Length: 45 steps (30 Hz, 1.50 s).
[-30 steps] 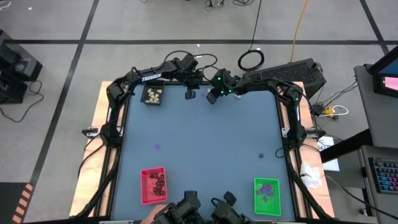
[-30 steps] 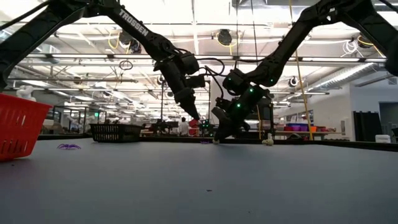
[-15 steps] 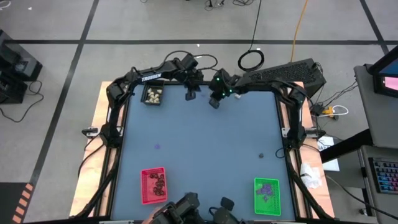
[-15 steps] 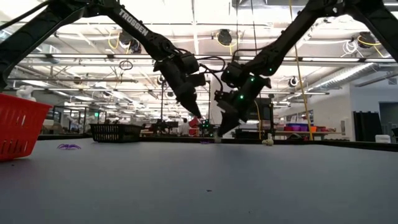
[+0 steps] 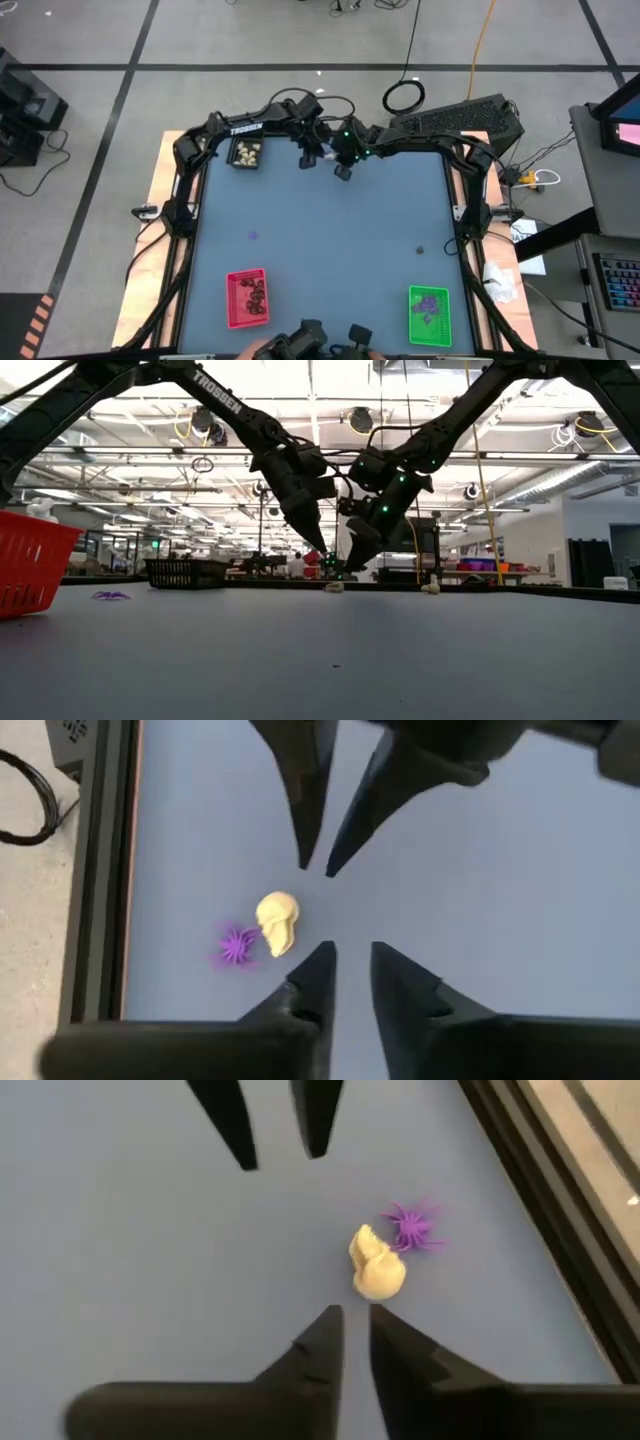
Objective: Sort Halloween decoration
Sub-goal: Put the white skull toy into the black basket
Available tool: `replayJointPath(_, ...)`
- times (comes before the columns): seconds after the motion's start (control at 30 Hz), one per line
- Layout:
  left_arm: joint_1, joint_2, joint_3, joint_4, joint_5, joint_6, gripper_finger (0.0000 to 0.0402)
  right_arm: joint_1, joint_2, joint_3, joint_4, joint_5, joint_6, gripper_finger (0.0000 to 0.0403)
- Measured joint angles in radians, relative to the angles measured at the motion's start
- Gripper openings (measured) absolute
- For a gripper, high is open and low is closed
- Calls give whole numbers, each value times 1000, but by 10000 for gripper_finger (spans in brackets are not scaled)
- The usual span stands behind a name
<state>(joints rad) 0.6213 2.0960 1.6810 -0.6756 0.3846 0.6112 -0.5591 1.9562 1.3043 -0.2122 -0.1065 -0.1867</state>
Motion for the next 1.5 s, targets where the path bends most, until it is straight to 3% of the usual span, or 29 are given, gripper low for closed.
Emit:
replayJointPath(0.13,20,0,0,-8,-1,0,105,-15,11,0,37,-4,-37,106)
replayJointPath(0.27,48,0,0,-14,-1,0,137,-58,30,0,84,-109,-18,171)
replayJointPath(0.43,68,0,0,-16,24,-1,148,-92,68,0,138,-153,17,197)
replayJointPath(0.8,74,0,-2,-14,28,3,148,-96,157,61,127,-187,18,157)
replayJointPath(1.2,81,1,-2,-13,56,-3,148,-96,154,65,111,-187,-23,14)
replayJointPath(1.5,62,1,-2,-34,68,7,148,-67,76,63,102,-153,-39,3)
